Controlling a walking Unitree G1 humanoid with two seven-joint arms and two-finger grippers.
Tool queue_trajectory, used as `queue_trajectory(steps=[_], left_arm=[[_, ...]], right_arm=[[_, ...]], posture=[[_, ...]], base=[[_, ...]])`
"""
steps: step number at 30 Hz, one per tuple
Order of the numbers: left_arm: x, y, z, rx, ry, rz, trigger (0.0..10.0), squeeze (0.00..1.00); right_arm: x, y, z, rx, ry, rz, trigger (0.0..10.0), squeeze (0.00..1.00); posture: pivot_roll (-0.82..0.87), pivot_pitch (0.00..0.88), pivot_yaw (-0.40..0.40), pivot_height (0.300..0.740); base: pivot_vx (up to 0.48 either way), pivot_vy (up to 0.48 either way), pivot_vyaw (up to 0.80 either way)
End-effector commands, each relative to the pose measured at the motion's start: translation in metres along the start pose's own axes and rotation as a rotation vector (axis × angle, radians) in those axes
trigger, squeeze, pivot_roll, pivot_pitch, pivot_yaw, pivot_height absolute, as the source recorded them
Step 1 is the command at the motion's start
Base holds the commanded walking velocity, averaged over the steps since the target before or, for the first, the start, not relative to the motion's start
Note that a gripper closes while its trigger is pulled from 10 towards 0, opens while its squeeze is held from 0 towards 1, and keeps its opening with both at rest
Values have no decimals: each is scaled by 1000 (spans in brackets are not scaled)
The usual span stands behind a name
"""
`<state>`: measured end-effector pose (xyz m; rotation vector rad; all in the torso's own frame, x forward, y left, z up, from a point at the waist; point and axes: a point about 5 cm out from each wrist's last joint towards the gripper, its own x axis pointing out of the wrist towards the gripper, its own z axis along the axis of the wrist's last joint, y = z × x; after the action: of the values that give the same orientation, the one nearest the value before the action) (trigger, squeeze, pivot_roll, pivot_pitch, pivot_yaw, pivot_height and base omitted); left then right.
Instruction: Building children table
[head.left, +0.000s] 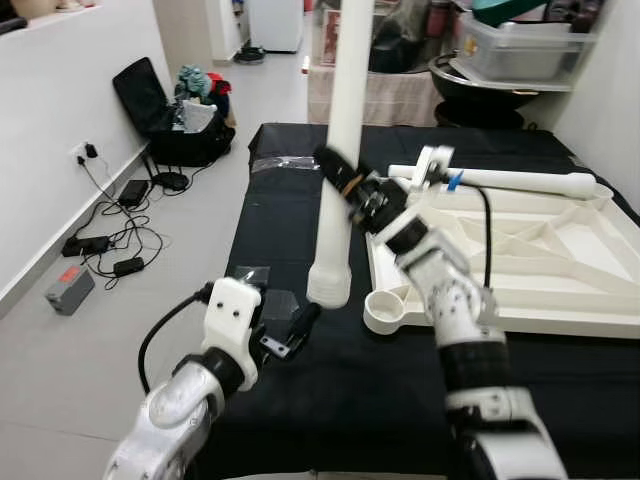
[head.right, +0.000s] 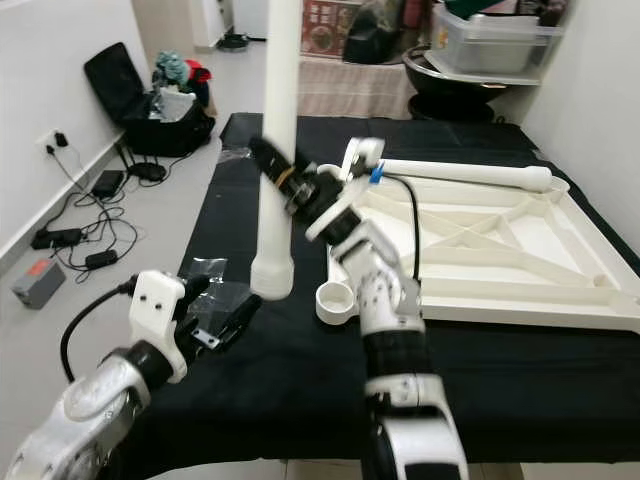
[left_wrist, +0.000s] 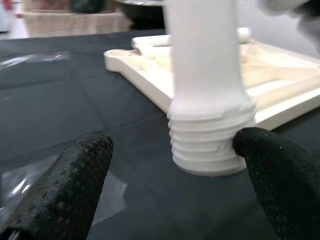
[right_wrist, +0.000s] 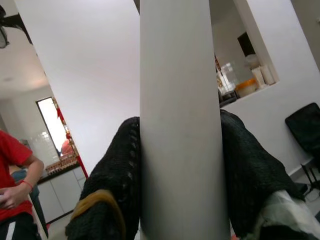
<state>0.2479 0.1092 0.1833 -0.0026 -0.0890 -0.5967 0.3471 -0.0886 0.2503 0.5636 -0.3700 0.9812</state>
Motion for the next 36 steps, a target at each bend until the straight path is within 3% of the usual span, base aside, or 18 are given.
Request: queue_trajectory(steps=[1, 2, 8, 16, 17, 18, 20, 30, 31, 32, 33, 34, 35, 36], left_arm=[[2, 1, -4, -16, 30, -18, 10000, 439], [6, 1, -2, -15, 33, -70, 10000, 0], [9, 0, -4, -31, 54, -125, 10000, 0], [13, 10, -4, -89, 50, -100, 10000, 0], [12, 11, -5, -85, 49, -103, 8196, 0], [12, 12, -5, -75, 50, -102, 314, 0], [12, 13, -5, -72, 46, -105, 0, 0], [17, 15, -5, -26, 48, -75, 0, 0], [18, 18, -5, 15, 56, -44, 10000, 0], [18, 18, -5, 15, 56, -44, 10000, 0], [18, 24, -3, 92, 61, 12, 10000, 0], [18, 24, -3, 92, 61, 12, 10000, 0], [18, 29, -2, 115, 63, 44, 10000, 0], [18, 32, -2, 123, 65, 62, 10000, 0]], right_arm=[[4, 8, 1, 11, -12, 40, 0, 0], [5, 12, -5, 30, -3, 51, 0, 0], [8, 18, -8, 55, 0, 71, 0, 0], [9, 34, -6, 87, 11, 118, 0, 0], [8, 35, -6, 87, 10, 114, 0, 0], [8, 35, -5, 87, 8, 113, 0, 0], [8, 36, -5, 88, 7, 113, 0, 0], [6, 39, -4, 91, 16, 105, 0, 0], [6, 37, -4, 74, 31, 82, 0, 0], [6, 37, -4, 74, 31, 82, 0, 0], [6, 34, -5, 36, 52, 43, 10000, 0], [6, 34, -5, 36, 52, 43, 10000, 0], [5, 31, -5, 24, 51, 8, 10000, 1000], [4, 28, -5, 19, 47, -14, 10000, 1000]], posture=[[102, 85, -48, 740], [104, 88, -50, 740], [101, 88, -48, 740], [100, 90, -49, 740], [98, 90, -48, 740], [100, 91, -49, 740], [100, 91, -49, 740], [96, 88, -47, 740], [95, 88, -48, 740], [95, 88, -48, 740], [95, 87, -48, 740], [95, 87, -48, 740], [93, 86, -48, 740], [93, 84, -47, 740]], base=[[0, 0, 0], [0, 0, 0], [0, 0, 0], [0, 0, 0], [0, 0, 0], [0, 0, 0], [0, 0, 0], [0, 0, 0], [0, 0, 0], [0, 0, 0], [0, 0, 0], [0, 0, 0], [0, 0, 0], [0, 0, 0]])
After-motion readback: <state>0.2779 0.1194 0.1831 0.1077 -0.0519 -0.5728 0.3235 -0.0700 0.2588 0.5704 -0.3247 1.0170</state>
